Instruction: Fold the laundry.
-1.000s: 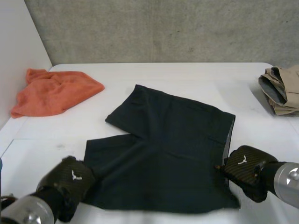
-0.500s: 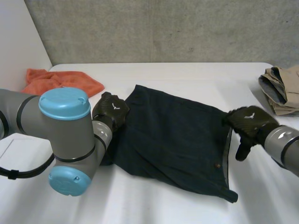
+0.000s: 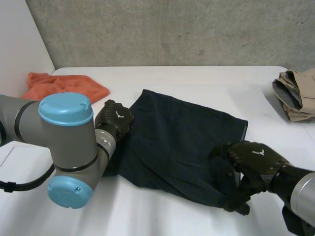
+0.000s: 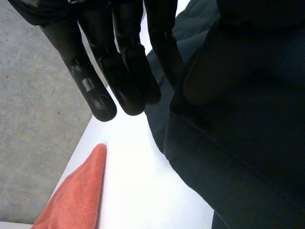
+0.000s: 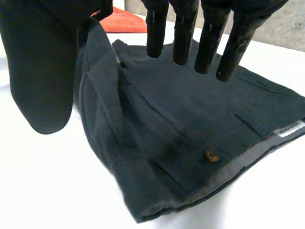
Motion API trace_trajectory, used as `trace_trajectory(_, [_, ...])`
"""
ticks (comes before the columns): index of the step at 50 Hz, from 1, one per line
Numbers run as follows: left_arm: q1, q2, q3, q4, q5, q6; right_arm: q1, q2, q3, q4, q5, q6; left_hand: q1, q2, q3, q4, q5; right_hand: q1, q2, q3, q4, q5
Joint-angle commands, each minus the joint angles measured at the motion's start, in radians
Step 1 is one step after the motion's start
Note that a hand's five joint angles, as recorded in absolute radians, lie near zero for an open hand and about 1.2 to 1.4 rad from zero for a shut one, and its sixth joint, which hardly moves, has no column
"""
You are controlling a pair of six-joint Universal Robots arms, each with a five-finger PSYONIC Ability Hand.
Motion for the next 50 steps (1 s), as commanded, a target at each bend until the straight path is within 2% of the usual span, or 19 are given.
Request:
trace_trajectory(1, [0.004, -0.001, 0.011, 0.0, 0.001, 0.001, 0.057, 0.075, 0.056, -0.105, 0.059, 0.021, 0.257, 0.201, 0.206, 0.198, 0.226, 0.043, -0.057, 0.012, 0.016, 0.013])
trace_trajectory(5, [0.004, -0.001, 0.014, 0.004, 0.001, 0.001, 0.113, 0.159, 0.054, -0.158, 0.113, 0.021, 0.257, 0.201, 0.206, 0.198, 0.226, 0.098, -0.001, 0.067, 0.071, 0.068])
trace_trajectory(8, [0.004, -0.004, 0.023, 0.005, 0.004, 0.001, 0.153, 0.219, 0.044, -0.181, 0.154, 0.018, 0.257, 0.201, 0.206, 0.198, 0.226, 0.324, 0.224, 0.293, 0.296, 0.294])
trace_trajectory(9, [0.004, -0.007, 0.028, 0.007, 0.004, 0.001, 0.16, 0.236, 0.036, -0.189, 0.168, 0.018, 0.257, 0.201, 0.206, 0.198, 0.226, 0.488, 0.388, 0.456, 0.46, 0.458])
trace_trajectory(10, [0.004, -0.013, 0.038, 0.007, 0.004, 0.001, 0.162, 0.259, 0.019, -0.203, 0.189, 0.019, 0.257, 0.201, 0.206, 0.198, 0.226, 0.873, 0.773, 0.842, 0.845, 0.843])
trace_trajectory(11, [0.004, -0.015, 0.045, 0.007, 0.004, 0.001, 0.16, 0.271, 0.007, -0.213, 0.196, 0.019, 0.257, 0.201, 0.206, 0.198, 0.226, 1.085, 0.985, 1.054, 1.058, 1.055])
trace_trajectory(17, [0.007, -0.073, 0.129, 0.048, 0.005, 0.001, 0.148, 0.34, -0.126, -0.361, 0.208, -0.004, 0.257, 0.201, 0.206, 0.198, 0.226, 1.087, 0.987, 1.056, 1.06, 1.057])
trace_trajectory(21, [0.023, -0.148, 0.232, 0.138, 0.005, 0.003, 0.139, 0.417, -0.26, -0.433, 0.217, -0.054, 0.257, 0.201, 0.206, 0.198, 0.226, 1.087, 0.987, 1.056, 1.06, 1.057])
trace_trajectory(24, [0.035, -0.216, 0.324, 0.243, 0.005, 0.006, 0.139, 0.546, -0.382, -0.43, 0.237, -0.128, 0.257, 0.201, 0.206, 0.198, 0.226, 1.087, 0.987, 1.056, 1.06, 1.057])
trace_trajectory(29, [0.04, -0.331, 0.475, 0.353, 0.046, 0.004, 0.143, 0.693, -0.562, -0.431, 0.361, -0.212, 0.257, 0.201, 0.206, 0.198, 0.226, 1.087, 0.987, 1.056, 1.06, 1.057])
trace_trajectory(30, [0.041, -0.375, 0.523, 0.362, 0.078, 0.004, 0.143, 0.73, -0.614, -0.436, 0.401, -0.247, 0.257, 0.201, 0.206, 0.198, 0.226, 1.087, 0.987, 1.056, 1.06, 1.057])
trace_trajectory(34, [0.041, -0.484, 0.636, 0.366, 0.135, 0.004, 0.142, 0.826, -0.724, -0.459, 0.464, -0.335, 0.257, 0.201, 0.206, 0.198, 0.226, 1.087, 0.987, 1.056, 1.06, 1.057])
trace_trajectory(37, [0.043, -0.553, 0.713, 0.369, 0.14, 0.004, 0.143, 0.894, -0.786, -0.506, 0.475, -0.396, 0.257, 0.201, 0.206, 0.198, 0.226, 1.087, 0.987, 1.056, 1.06, 1.057])
trace_trajectory(38, [0.043, -0.625, 0.806, 0.37, 0.143, 0.004, 0.142, 0.906, -0.795, -0.517, 0.478, -0.405, 0.257, 0.201, 0.206, 0.198, 0.226, 1.087, 0.987, 1.056, 1.06, 1.057])
trace_trajectory(42, [0.056, -0.746, 0.978, 0.37, 0.146, 0.004, 0.142, 0.961, -0.82, -0.562, 0.484, -0.435, 0.257, 0.201, 0.206, 0.198, 0.226, 1.087, 0.987, 1.056, 1.06, 1.057])
trace_trajectory(45, [0.069, -0.803, 1.061, 0.372, 0.157, 0.004, 0.142, 1.0, -0.84, -0.62, 0.507, -0.448, 0.257, 0.201, 0.206, 0.198, 0.226, 1.087, 0.987, 1.056, 1.06, 1.057])
trace_trajectory(49, [0.07, -0.822, 1.06, 0.387, 0.198, 0.001, 0.142, 1.05, -0.867, -0.678, 0.539, -0.477, 0.257, 0.201, 0.206, 0.198, 0.226, 1.087, 0.987, 1.056, 1.06, 1.057])
trace_trajectory(50, [0.069, -0.822, 1.054, 0.39, 0.207, 0.0, 0.143, 1.06, -0.875, -0.686, 0.545, -0.487, 0.191, 0.135, 0.14, 0.132, 0.16, 0.981, 0.881, 0.949, 0.953, 0.951])
